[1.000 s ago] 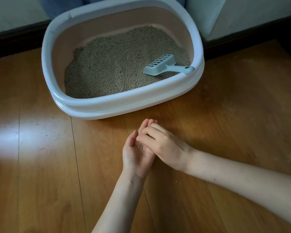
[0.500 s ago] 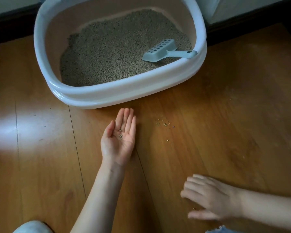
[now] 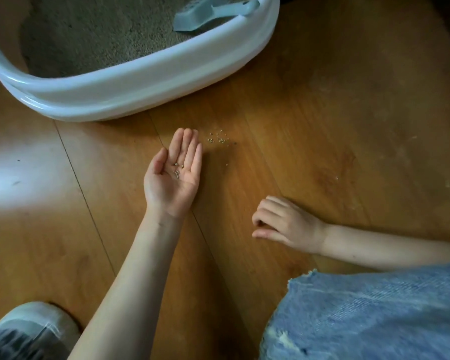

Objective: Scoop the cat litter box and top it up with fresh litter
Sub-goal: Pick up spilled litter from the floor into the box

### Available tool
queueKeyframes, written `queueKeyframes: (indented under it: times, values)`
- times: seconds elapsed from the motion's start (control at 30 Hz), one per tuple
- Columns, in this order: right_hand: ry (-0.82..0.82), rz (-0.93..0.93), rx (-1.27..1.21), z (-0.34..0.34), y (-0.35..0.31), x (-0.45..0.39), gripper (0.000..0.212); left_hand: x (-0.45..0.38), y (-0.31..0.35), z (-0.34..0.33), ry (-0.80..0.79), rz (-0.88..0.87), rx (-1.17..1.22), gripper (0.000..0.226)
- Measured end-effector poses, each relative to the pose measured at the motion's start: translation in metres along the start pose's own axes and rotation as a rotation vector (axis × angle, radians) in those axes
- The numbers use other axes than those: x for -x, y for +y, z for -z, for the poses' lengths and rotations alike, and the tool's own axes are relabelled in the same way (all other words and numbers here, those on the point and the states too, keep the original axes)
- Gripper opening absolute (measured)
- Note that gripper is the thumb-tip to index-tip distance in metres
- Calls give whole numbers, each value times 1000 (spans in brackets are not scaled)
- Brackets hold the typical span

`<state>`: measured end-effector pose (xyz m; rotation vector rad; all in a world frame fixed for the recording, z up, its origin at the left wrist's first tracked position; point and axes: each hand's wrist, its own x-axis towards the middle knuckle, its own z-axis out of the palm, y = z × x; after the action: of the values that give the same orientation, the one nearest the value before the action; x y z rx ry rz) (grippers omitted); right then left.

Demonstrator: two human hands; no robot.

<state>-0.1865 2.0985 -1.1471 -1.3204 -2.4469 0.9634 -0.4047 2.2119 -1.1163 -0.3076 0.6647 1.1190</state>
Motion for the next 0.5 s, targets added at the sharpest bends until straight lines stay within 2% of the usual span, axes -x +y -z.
queueKeyframes:
  times: [0.07,0.27,0.33,0.5]
  values:
    - [115,-27,20,11,1,-11,23,-1,1,0,1,8,-3,51]
    - [230,-148,-123,22,9,-8,24,-2,1,-9,-36,-15,4,50]
    - [222,-157,-63,27,14,-4,22,-4,4,-12,-46,-17,7,51]
    - [183,-43,75,26,18,1,24,-6,8,-15,-44,-28,3,49]
